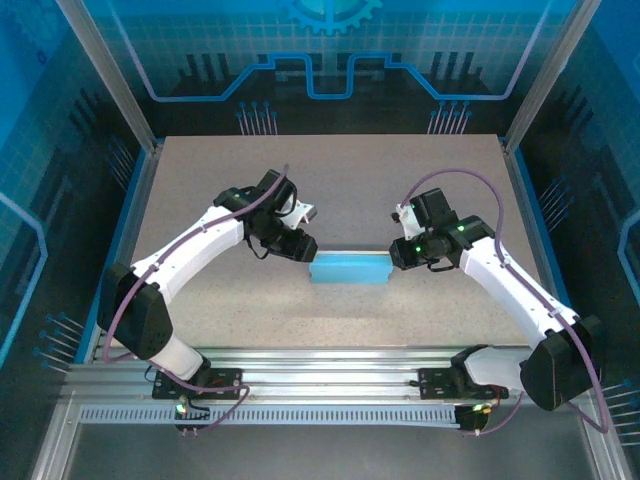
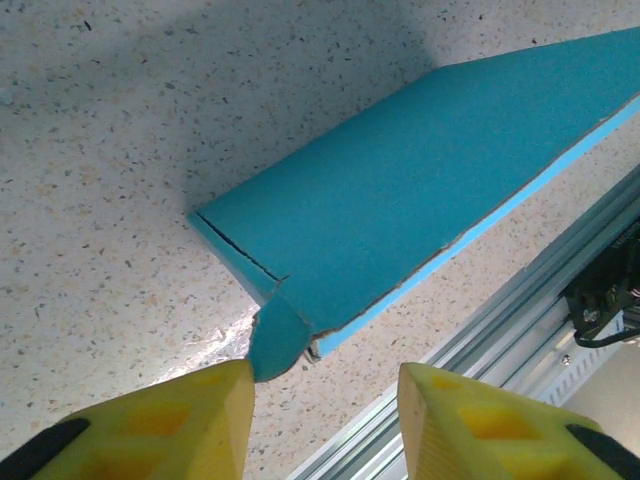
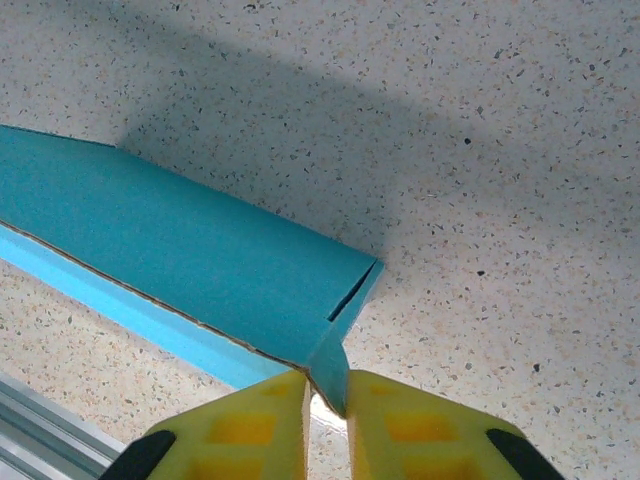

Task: Fold the paper box

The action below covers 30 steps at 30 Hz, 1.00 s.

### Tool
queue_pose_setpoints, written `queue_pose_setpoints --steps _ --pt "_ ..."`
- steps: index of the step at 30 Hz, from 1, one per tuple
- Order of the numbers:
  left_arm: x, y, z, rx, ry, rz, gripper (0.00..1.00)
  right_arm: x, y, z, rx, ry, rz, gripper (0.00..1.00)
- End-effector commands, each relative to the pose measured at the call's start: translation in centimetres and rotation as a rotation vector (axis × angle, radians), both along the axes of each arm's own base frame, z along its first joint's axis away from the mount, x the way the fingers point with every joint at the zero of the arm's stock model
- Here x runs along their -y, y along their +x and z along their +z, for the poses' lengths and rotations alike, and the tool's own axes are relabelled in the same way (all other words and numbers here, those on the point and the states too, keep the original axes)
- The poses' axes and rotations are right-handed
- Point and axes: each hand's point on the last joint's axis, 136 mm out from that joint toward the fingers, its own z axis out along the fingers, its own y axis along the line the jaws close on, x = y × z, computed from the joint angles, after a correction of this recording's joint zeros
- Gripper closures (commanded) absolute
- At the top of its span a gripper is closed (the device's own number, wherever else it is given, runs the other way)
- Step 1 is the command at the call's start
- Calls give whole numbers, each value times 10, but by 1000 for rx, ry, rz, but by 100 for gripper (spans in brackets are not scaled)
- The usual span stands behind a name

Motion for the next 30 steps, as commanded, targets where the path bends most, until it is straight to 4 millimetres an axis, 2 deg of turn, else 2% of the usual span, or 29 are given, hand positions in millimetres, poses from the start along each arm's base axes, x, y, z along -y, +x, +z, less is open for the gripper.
queue_pose_setpoints --steps 1,19,30 --pt "-1 3 1 28 41 -24 59 -8 0 6 3 15 31 84" --pt "10 5 2 15 22 -35 82 -13 -1 10 5 38 40 93" --pt "10 6 -4 2 31 -16 89 -16 -3 11 3 45 44 99"
